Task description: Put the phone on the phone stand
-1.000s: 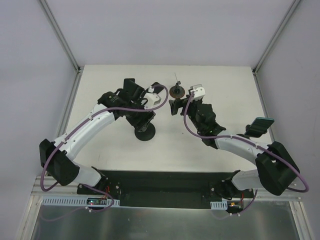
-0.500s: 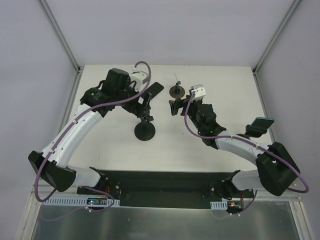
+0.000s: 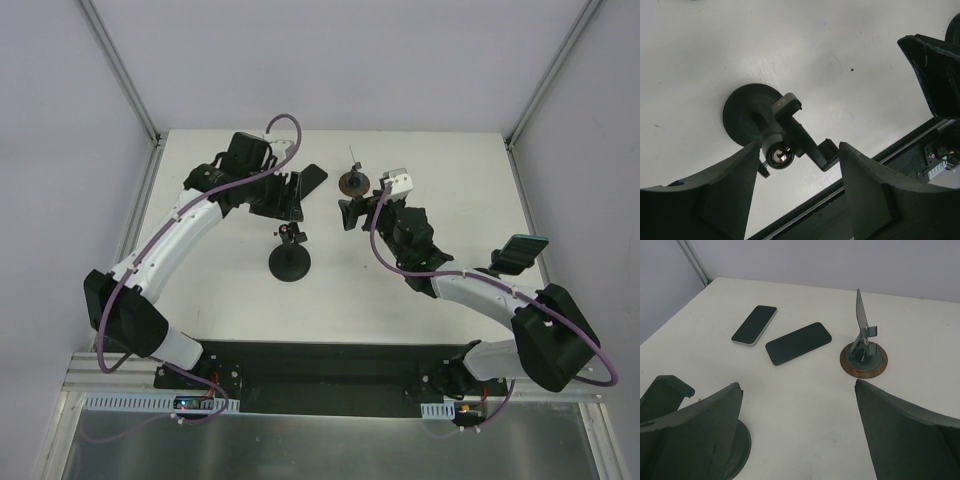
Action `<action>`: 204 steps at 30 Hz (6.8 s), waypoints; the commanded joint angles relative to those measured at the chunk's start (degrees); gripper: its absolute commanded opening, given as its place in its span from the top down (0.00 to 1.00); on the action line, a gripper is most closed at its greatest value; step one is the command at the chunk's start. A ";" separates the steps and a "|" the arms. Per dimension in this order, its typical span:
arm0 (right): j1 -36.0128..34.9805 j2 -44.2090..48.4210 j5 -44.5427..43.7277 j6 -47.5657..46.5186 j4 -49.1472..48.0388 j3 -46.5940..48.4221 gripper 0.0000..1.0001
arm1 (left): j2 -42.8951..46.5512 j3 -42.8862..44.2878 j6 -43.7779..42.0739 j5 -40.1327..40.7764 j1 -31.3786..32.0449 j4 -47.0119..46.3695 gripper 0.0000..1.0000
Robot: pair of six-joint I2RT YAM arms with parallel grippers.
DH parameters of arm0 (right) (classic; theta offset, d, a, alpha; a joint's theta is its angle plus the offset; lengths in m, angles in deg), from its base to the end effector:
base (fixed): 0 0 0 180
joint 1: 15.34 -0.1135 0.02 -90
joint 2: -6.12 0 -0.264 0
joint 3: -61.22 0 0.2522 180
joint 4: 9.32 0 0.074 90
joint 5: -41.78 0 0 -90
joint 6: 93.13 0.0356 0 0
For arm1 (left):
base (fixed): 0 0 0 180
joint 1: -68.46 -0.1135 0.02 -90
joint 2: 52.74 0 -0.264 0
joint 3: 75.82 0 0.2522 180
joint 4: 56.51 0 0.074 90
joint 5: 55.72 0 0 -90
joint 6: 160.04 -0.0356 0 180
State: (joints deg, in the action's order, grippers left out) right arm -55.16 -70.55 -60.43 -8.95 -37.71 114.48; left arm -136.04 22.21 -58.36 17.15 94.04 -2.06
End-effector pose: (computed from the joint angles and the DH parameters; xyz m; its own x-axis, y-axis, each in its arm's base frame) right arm 0.2344 0.1857 0.2796 0.1134 -0.0345 -0.9930 -0.4549 0.8867 -0.0828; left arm 0.2807 -0.1460 0.3708 -0.6894 0.1155 -0.7151 0.4875 0.8042 -0.3400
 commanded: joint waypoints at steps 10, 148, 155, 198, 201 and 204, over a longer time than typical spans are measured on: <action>1.05 1.87 1.13 1.69 -2.59 -0.04 0.03 | -7.22 4.85 -4.12 7.89 5.53 4.49 0.65; 4.48 3.27 7.99 3.45 0.58 0.66 0.03 | -37.99 11.19 -8.96 7.54 -18.82 10.38 0.95; 4.48 2.04 11.67 4.51 7.41 5.14 0.03 | -22.55 5.56 -6.59 9.47 -18.82 6.53 1.00; 1.32 -1.29 34.35 32.73 25.27 29.54 0.26 | 24.59 -16.85 -27.59 27.14 16.25 -15.46 1.00; 0.00 -4.89 37.34 31.06 28.61 33.87 0.26 | 26.44 -17.47 -28.73 27.41 16.25 -15.46 1.00; -2.11 -7.79 39.80 28.34 30.11 36.16 0.29 | 28.72 -18.96 -30.40 26.53 16.16 -15.03 1.00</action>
State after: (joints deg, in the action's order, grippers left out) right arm -54.94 -75.79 -24.52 23.09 -8.59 146.22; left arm -111.19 4.05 -85.85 43.77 110.04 -13.82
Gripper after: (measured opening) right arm 0.729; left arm 0.620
